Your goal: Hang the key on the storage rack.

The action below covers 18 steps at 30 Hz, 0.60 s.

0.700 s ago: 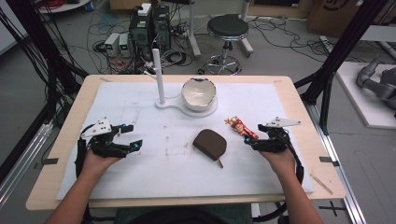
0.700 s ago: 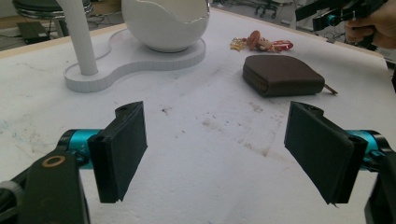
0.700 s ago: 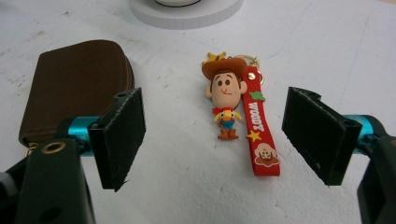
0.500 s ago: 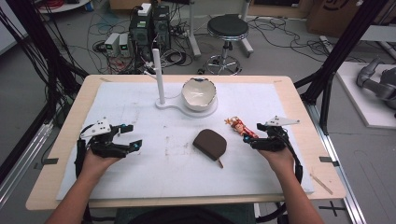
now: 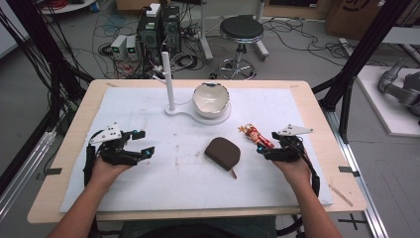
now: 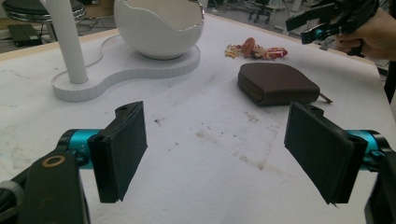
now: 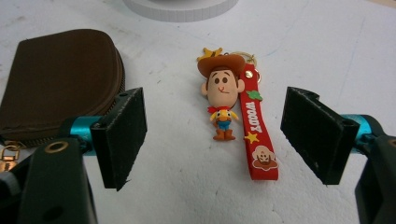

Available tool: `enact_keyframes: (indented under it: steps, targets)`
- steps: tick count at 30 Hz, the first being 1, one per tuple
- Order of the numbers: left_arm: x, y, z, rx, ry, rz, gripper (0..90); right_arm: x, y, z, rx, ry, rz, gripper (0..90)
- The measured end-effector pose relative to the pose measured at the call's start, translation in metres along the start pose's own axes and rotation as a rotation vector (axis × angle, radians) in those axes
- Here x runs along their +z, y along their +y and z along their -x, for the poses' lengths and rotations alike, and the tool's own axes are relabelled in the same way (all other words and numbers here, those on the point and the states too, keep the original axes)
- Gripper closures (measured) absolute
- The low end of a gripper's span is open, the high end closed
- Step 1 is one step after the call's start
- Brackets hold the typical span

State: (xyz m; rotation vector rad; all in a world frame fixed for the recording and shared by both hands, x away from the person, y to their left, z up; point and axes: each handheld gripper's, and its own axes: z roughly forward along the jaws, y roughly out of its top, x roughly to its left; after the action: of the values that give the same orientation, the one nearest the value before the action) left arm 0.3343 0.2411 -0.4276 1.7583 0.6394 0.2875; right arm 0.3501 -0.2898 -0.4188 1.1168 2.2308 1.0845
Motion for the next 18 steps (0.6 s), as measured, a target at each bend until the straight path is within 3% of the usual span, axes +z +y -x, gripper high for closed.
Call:
enact_keyframes:
  steps: [7,13,16,18]
  targets:
    - [0.000,0.000,0.002,0.012,-0.004,-0.016,21.1,0.017,0.003,0.011,0.003,0.004,0.022,22.8]
    - [-0.003,-0.001,0.003,0.011,0.005,-0.017,21.1,0.043,0.017,0.014,-0.037,0.017,-0.031,22.6]
    - [-0.004,-0.002,0.003,0.011,0.006,-0.020,21.1,0.048,0.019,0.011,-0.052,0.017,-0.022,22.5]
    - [-0.004,-0.002,0.003,0.007,0.007,-0.018,21.1,0.059,0.020,0.010,-0.070,0.020,-0.066,21.5]
